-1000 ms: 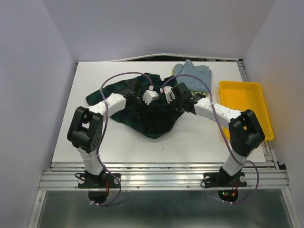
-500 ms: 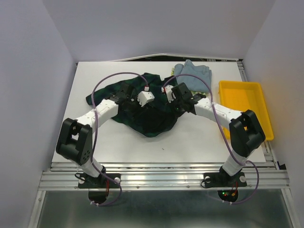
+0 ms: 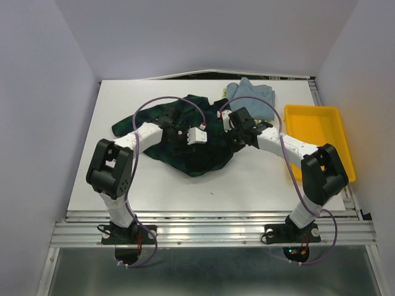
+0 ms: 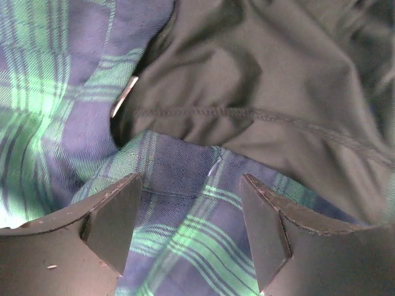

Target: Fold and stack the skirts

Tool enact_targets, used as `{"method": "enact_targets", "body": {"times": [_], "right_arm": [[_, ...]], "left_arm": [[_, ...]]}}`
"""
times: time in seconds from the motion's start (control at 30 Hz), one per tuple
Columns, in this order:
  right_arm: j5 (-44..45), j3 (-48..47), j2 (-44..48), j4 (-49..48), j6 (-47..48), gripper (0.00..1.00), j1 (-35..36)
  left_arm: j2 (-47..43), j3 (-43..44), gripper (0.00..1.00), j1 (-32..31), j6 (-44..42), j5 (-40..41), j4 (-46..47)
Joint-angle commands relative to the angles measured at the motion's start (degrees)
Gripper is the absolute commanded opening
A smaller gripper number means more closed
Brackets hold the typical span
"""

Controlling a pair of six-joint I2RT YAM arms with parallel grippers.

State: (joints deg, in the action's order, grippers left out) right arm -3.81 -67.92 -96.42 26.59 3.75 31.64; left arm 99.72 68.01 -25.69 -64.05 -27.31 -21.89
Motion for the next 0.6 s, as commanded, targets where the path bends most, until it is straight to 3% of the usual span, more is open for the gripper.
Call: {"method": "enact_targets", "body": {"times": [0.0,0.13,0.17,0.33,0.53,0.57], "right_arm": [[-1.8,-0.4,2.0,-0.3,-1.7,0.01,-0.6],[-1.5,-0.3,2.1,-0.3,-1.6,0.01,-1.1],[-1.4,-0.3,2.2,-0.3,-1.5,0.01,-1.1],[-0.1,0.2,3.1,-0.3,-1.6,0.01,-2.4],[-0.6,1.4,3.4,-0.3,-1.6,0.01,-3.0],[-1.5,1.5,3.3,-0.3,-1.7,0.01,-3.0]], "left_arm": [[2.5,3.2,0.76,-0.7,-5.8,-1.4,1.1],[4.1,3.0,0.55,-1.2,-7.8,1.3,1.4],[4.0,2.6,0.37,-0.9,-8.0,2.4,1.4],[0.0,2.6,0.01,3.2,-6.1,1.6,0.4],[-4.3,4.3,0.00,9.3,-8.6,-0.2,-6.3],[-5.0,4.2,0.18,9.2,-11.2,-0.7,-8.1]]}}
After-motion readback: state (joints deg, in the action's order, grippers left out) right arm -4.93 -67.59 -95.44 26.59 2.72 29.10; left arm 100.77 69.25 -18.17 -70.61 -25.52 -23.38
